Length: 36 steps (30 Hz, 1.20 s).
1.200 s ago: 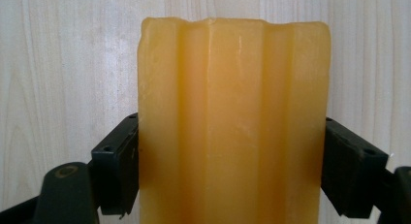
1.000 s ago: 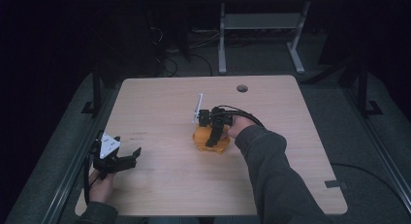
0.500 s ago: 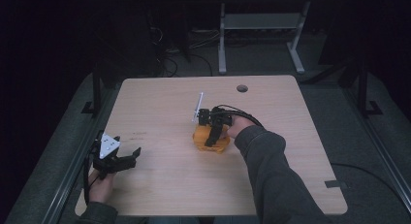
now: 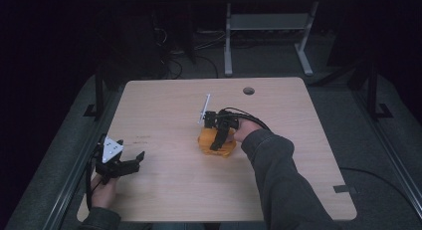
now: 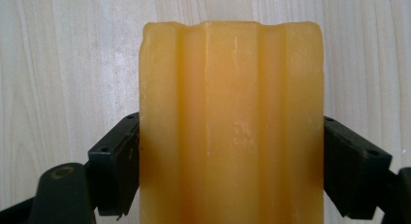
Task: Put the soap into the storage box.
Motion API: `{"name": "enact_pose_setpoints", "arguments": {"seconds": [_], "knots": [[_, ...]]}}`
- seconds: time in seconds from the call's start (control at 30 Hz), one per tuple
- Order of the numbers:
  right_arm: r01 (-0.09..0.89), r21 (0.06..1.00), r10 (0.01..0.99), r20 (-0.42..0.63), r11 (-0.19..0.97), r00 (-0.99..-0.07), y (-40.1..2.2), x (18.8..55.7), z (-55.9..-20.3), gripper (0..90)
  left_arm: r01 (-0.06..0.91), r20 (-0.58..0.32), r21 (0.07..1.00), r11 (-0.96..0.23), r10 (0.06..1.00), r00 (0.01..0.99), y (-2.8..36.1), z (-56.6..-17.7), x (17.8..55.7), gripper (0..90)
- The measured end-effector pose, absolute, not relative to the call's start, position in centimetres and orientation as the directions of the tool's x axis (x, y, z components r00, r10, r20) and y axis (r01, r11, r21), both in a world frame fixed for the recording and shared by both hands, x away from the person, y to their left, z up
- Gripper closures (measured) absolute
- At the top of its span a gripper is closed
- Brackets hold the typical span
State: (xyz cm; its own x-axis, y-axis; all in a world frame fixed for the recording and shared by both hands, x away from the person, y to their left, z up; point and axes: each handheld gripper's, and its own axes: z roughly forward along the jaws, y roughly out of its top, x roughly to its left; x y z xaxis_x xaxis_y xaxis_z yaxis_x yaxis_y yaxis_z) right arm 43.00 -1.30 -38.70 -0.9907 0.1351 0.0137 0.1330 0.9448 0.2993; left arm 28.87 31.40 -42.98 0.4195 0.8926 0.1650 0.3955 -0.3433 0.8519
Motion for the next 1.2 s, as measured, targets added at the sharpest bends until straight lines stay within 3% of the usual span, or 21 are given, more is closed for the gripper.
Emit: {"name": "enact_pose_setpoints", "arguments": {"seconds": [1.2], "knots": [[0.156,0.334,0.164,0.004,0.930,-0.986,-2.9,42.4,-37.3,17.7,0.395,0.167,0.851,-0.346,0.891,0.422,31.4,-43.0,28.9,14.1]]}}
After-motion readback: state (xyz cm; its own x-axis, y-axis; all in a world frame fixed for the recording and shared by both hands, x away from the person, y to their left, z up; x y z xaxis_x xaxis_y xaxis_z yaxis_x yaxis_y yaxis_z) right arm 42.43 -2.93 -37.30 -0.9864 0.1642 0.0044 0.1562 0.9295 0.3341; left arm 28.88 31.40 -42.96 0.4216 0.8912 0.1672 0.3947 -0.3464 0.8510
